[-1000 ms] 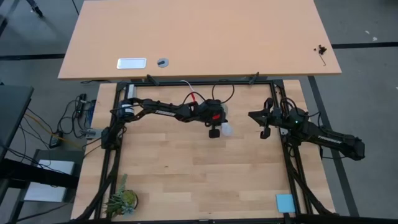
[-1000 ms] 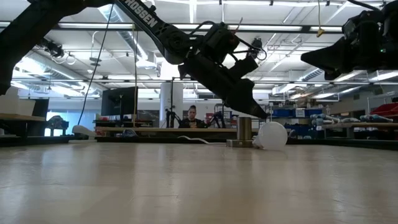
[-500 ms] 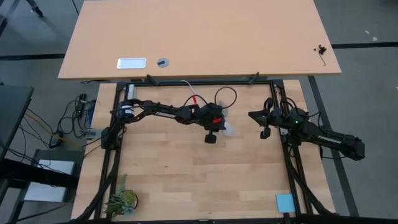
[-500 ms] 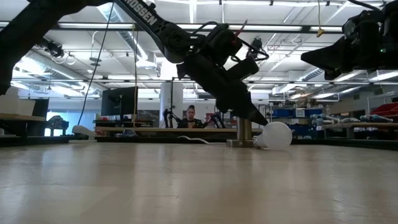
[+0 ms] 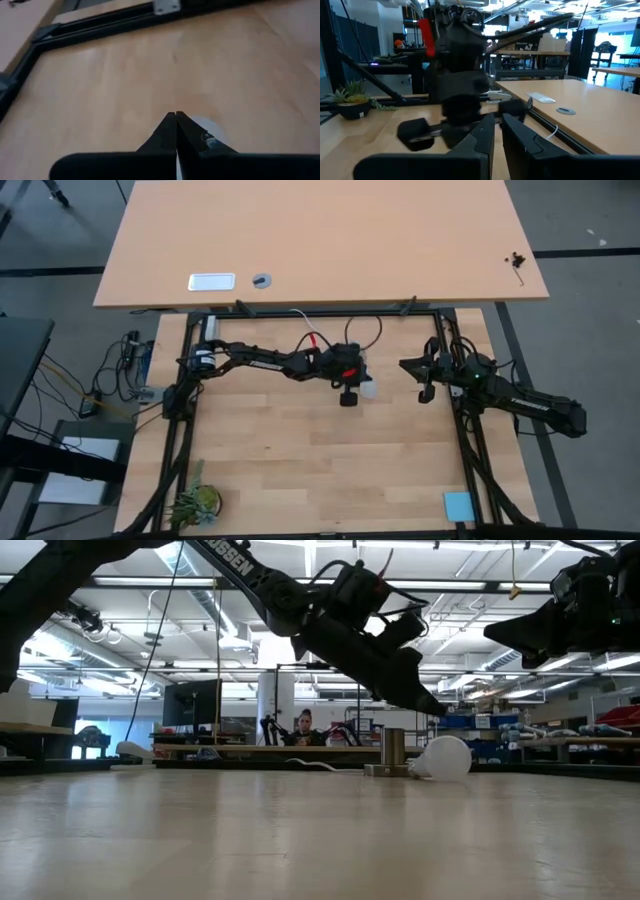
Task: Screw lightbulb
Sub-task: Insert the white lightbulb into the gold lamp
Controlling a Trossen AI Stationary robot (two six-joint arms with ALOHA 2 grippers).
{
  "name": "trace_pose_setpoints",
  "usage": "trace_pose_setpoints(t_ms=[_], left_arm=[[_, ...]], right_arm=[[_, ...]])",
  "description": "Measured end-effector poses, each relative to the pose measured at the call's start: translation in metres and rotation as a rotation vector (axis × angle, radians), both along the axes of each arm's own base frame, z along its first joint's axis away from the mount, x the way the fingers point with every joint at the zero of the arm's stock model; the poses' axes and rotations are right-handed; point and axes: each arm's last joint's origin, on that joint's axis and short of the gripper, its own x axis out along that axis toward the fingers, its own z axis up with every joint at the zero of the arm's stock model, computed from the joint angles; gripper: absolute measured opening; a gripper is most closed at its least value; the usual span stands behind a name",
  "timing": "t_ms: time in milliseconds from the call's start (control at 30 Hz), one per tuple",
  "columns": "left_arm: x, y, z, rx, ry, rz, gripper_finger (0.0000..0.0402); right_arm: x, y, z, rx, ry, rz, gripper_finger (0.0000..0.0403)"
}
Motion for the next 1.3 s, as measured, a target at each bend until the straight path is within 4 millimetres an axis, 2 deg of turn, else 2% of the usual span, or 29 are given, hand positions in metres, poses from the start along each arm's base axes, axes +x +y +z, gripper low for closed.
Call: trace_pose_setpoints(t_ms=[167,333,467,600,767,900,1100,1300], left_arm=[[0.002,0.007,-0.019,-0.054,0.041,0.001,0.0],[0.004,-0.003,-0.023,-0.045,0.051,-0.045,0.0],[0.0,-0.006,-0.033,-0.062,0.142,-0.051,0.0],[-0.006,-0.022,-0.036,-0.075,0.241,-0.079,0.0],[-0.013,-0.036,-0.028,-0.021,0.32,-0.08,0.0],[-0.015,-0.039,-0.022,0.026,0.324,-0.07,0.0],[-0.013,-0.022,-0.018,-0.011,0.274,-0.044,0.0],[-0.006,-0.018,-0.009,-0.042,0.154,-0.029,0.0]], right_arm=[[0.0,0.0,0.0,0.0,0.0,0.0,0.0045],[0.0,0.0,0.0,0.001,0.0,0.0,0.0045],[0.0,0.0,0.0,0.001,0.0,0.001,0.0045],[0.0,0.0,0.0,0.001,0.002,0.002,0.0045],[0.0,0.0,0.0,0.001,0.001,0.004,0.0045],[0.0,0.0,0.0,0.001,0.0,0.01,0.0045],[0.0,0.001,0.0,0.091,-0.022,0.028,0.0045],[0.0,0.001,0.0,0.108,-0.026,0.031,0.0045]])
